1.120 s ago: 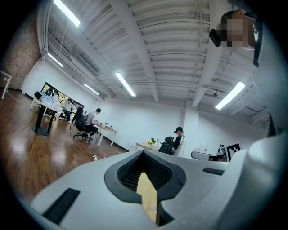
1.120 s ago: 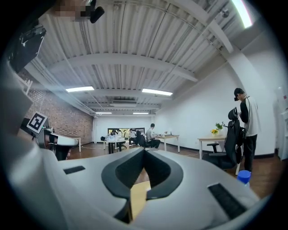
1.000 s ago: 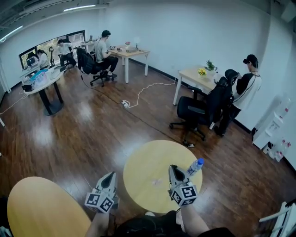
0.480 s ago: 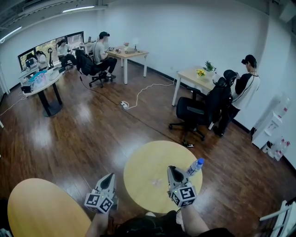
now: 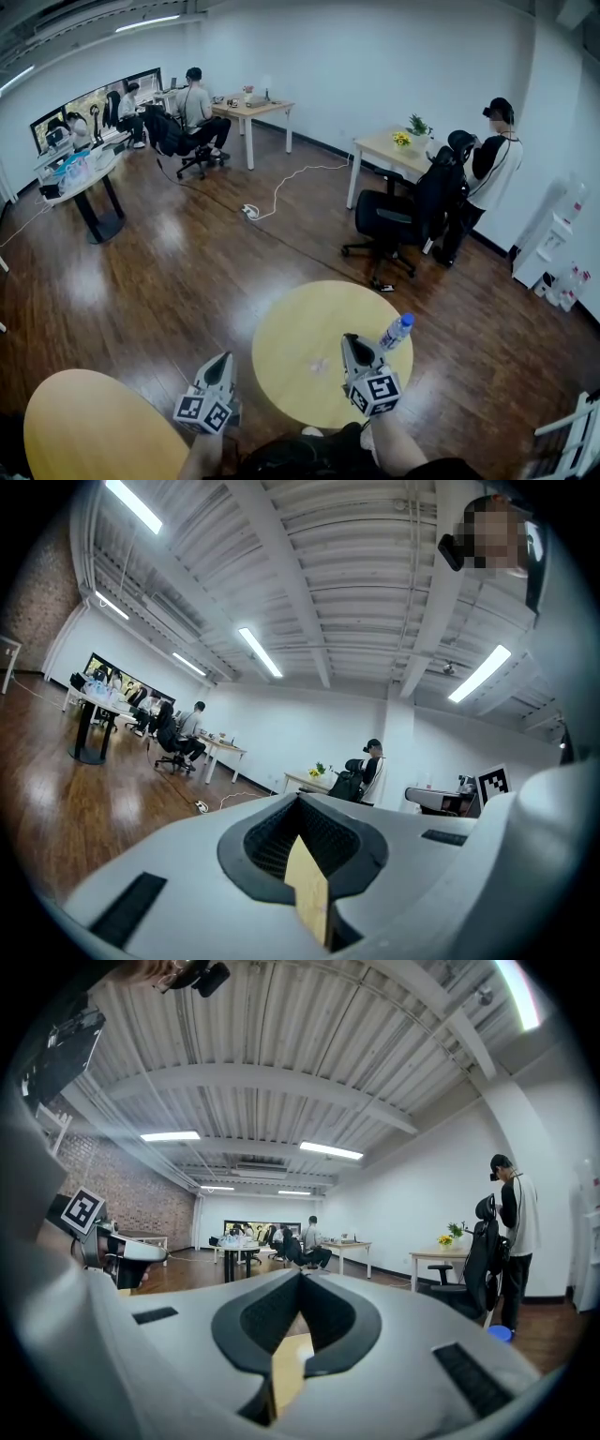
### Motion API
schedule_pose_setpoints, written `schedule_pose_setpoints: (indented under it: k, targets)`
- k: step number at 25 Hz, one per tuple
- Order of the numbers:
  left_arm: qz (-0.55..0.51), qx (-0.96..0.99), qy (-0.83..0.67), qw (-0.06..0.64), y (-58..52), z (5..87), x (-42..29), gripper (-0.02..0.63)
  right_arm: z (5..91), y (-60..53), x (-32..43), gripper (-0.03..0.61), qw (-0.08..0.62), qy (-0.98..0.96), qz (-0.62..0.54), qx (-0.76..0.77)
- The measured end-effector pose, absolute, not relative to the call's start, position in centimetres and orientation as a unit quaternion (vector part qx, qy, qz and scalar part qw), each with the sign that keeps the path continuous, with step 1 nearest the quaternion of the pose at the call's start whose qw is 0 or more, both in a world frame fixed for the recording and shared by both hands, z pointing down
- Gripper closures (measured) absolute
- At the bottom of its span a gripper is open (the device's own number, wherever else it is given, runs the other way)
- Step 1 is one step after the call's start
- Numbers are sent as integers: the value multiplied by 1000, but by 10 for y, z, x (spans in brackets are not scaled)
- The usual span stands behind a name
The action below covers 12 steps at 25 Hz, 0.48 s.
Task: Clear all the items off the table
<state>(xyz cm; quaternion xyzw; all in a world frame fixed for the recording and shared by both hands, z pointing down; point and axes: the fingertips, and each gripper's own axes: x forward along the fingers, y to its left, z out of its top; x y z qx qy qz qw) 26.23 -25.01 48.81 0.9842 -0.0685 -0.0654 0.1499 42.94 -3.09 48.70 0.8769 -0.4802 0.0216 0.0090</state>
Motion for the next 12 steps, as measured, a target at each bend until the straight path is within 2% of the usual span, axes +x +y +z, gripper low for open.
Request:
schedule_pose_setpoints:
  k: [12]
  targets:
    - [-37, 987, -68, 139, -236, 494, 255, 614, 503, -16, 427, 577, 21, -472, 55, 880]
